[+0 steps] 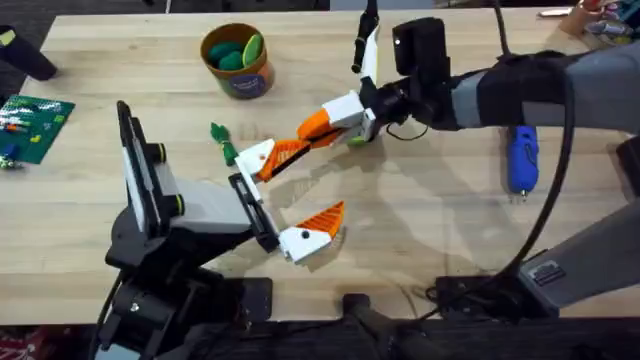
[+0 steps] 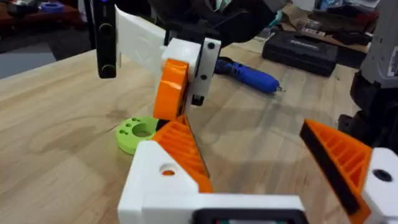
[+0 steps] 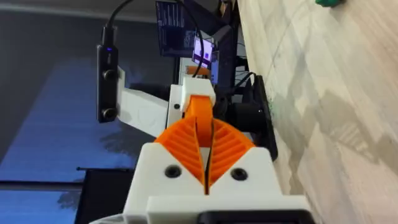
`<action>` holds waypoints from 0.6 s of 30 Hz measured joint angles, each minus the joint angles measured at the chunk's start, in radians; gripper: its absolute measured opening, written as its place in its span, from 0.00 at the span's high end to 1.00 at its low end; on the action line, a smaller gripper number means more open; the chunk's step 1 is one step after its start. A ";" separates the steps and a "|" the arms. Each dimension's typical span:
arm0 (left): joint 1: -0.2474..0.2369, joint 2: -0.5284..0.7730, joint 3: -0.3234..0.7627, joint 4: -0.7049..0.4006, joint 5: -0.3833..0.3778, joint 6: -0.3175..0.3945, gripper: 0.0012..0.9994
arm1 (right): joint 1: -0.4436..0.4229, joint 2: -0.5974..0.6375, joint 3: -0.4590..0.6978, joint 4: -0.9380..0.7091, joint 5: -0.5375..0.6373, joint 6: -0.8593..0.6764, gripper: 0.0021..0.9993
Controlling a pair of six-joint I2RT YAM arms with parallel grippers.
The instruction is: Pick up the gripper from the table and insert it into the empty holder that is missing its gripper. Then pick up a screw, insert it into the mounting hole, and use the screwdriver to tighten it. Finally, clean up the table by picking up the vegetable and placing it into the bucket.
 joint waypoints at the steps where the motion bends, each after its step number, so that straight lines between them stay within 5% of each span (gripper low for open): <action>1: 0.000 0.000 0.000 0.000 0.000 0.000 0.01 | 0.000 0.000 0.000 0.000 0.000 0.001 0.98; 18: 0.008 0.000 0.000 0.000 -0.038 -0.015 0.01 | 0.024 -0.001 0.004 0.002 0.036 0.060 0.98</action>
